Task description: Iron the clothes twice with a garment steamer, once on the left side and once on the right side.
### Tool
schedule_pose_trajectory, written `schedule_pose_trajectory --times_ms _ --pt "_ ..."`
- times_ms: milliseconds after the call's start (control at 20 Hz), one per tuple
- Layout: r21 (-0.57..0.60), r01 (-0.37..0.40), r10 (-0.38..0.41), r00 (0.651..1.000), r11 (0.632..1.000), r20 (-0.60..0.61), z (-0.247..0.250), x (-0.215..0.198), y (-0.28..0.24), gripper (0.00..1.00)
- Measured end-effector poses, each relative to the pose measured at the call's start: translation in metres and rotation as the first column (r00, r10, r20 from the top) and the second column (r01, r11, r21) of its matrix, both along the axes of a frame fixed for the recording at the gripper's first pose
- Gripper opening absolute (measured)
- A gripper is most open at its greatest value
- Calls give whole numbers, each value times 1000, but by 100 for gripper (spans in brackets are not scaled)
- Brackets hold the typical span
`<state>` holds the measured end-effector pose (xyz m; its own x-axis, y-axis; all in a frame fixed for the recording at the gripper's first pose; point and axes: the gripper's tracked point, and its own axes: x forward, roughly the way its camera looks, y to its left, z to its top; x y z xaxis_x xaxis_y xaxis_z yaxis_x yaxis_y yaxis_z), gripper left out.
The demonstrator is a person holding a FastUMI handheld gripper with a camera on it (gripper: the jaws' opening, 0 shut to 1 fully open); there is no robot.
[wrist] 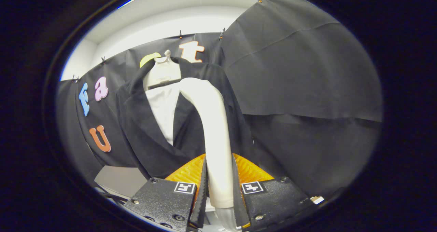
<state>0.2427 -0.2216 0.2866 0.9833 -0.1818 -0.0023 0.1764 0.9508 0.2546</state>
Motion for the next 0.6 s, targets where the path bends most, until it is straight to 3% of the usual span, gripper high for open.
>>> schedule_pose_trajectory --times_ms 250,600 --pt "-30 31 -30 999 999 33 28 24 2 36" --pt "-95 70 -69 998 993 15 26 49 11 36"
